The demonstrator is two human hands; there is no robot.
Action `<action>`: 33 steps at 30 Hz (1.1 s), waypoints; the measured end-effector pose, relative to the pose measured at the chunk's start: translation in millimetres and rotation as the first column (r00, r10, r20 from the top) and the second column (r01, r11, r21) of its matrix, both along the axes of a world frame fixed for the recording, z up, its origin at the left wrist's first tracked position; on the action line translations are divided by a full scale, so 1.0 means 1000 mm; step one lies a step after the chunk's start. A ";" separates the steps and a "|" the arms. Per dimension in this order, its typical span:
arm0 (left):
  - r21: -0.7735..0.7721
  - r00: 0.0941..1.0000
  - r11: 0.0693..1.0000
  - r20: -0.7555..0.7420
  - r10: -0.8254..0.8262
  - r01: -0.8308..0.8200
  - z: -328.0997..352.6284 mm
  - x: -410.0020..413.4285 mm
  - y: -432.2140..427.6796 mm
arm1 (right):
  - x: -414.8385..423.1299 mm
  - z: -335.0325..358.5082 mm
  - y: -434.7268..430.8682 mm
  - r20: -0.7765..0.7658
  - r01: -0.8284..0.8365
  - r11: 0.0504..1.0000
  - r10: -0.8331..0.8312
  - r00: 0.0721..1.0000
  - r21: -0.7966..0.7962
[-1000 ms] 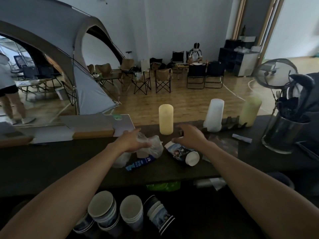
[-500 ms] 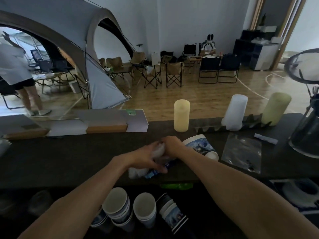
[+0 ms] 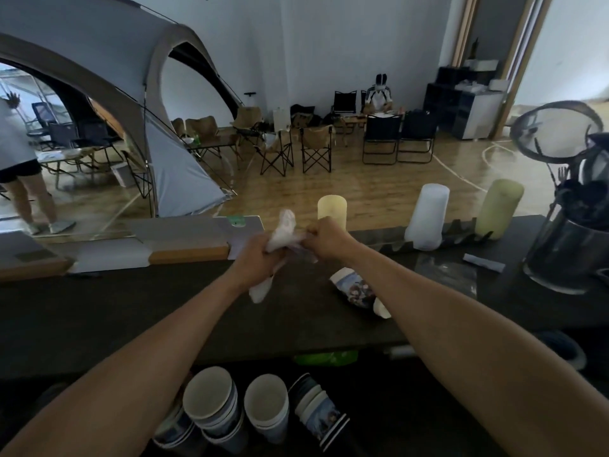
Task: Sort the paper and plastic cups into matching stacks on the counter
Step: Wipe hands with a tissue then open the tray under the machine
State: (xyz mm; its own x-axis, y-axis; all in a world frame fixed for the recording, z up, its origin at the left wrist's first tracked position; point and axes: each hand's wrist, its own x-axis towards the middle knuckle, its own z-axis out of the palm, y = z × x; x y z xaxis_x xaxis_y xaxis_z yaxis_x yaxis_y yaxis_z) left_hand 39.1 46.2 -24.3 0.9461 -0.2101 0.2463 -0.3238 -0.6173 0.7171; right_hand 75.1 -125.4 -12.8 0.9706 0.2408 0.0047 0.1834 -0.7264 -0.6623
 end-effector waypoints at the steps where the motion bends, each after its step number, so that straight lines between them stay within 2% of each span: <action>1: -0.064 0.999 0.998 -0.048 0.001 -0.004 0.010 0.001 -0.010 | -0.004 0.008 -0.005 -0.024 0.040 0.996 -0.038 0.999 0.081; 4: -0.254 0.985 0.967 -0.169 -0.029 -0.015 0.026 0.006 -0.054 | -0.022 0.017 -0.024 -0.010 0.139 0.959 -0.141 0.990 0.245; 6: -0.406 0.972 0.913 -0.226 -0.056 -0.042 0.027 0.006 -0.092 | -0.041 0.014 -0.044 0.018 0.232 0.916 -0.252 0.968 0.328; 9: -0.574 0.947 0.818 -0.269 -0.177 -0.010 0.025 -0.002 -0.165 | -0.080 0.007 -0.082 -0.012 0.310 0.757 -0.371 0.929 0.575; 11: -0.614 0.917 0.784 -0.252 -0.309 0.095 0.021 -0.019 -0.223 | -0.106 0.001 -0.120 -0.009 0.373 0.682 -0.474 0.881 0.629; 13: -0.713 0.843 0.684 -0.265 -0.468 0.156 0.020 -0.048 -0.283 | -0.135 -0.002 -0.170 0.006 0.434 0.608 -0.586 0.811 0.665; 14: -0.735 0.805 0.657 -0.280 -0.523 0.171 0.016 -0.063 -0.313 | -0.151 -0.006 -0.198 -0.019 0.465 0.540 -0.638 0.770 0.701; 16: -0.734 0.724 0.643 -0.319 -0.611 0.219 0.005 -0.092 -0.370 | -0.189 -0.015 -0.254 -0.103 0.512 0.381 -0.717 0.689 0.770; 18: -0.725 0.594 0.630 -0.385 -0.706 0.279 -0.017 -0.117 -0.423 | -0.234 -0.028 -0.302 -0.194 0.539 0.249 -0.748 0.635 0.804; 19: -0.727 0.522 0.629 -0.437 -0.733 0.275 -0.027 -0.132 -0.443 | -0.257 -0.035 -0.322 -0.223 0.567 0.230 -0.755 0.617 0.791; 20: -0.729 0.433 0.625 -0.485 -0.760 0.279 -0.039 -0.146 -0.461 | -0.281 -0.041 -0.341 -0.232 0.632 0.259 -0.776 0.586 0.731; 22: -0.724 0.232 0.595 -0.548 -0.803 0.350 -0.065 -0.177 -0.489 | -0.320 -0.063 -0.372 -0.204 0.809 0.366 -0.843 0.498 0.461; 23: -0.703 0.179 0.604 -0.584 -0.792 0.376 -0.079 -0.191 -0.501 | -0.336 -0.076 -0.382 -0.175 0.846 0.402 -0.859 0.481 0.351; 25: -0.672 0.128 0.636 -0.642 -0.756 0.379 -0.108 -0.216 -0.521 | -0.357 -0.112 -0.399 -0.147 0.877 0.393 -0.884 0.443 0.276; 27: -0.640 0.098 0.665 -0.688 -0.719 0.385 -0.145 -0.230 -0.538 | -0.369 -0.158 -0.412 -0.142 0.927 0.281 -0.936 0.321 0.249; 30: -0.542 0.081 0.645 -0.729 -0.680 0.538 -0.192 -0.233 -0.553 | -0.373 -0.230 -0.432 -0.201 0.973 0.099 -0.969 0.142 0.210; 33: -0.367 0.105 0.630 -0.806 -0.583 0.684 -0.243 -0.223 -0.570 | -0.371 -0.288 -0.443 -0.296 0.989 0.014 -0.953 0.058 0.150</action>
State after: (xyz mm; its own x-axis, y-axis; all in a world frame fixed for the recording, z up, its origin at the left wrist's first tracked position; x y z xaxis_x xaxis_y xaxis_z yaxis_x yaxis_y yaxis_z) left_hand -183.4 -523.9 -267.7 0.1333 -0.8102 -0.5707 0.0613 -0.5680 0.8207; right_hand -296.1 -568.2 -300.4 0.2941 -0.9233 -0.2469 -0.6157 0.0146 -0.7879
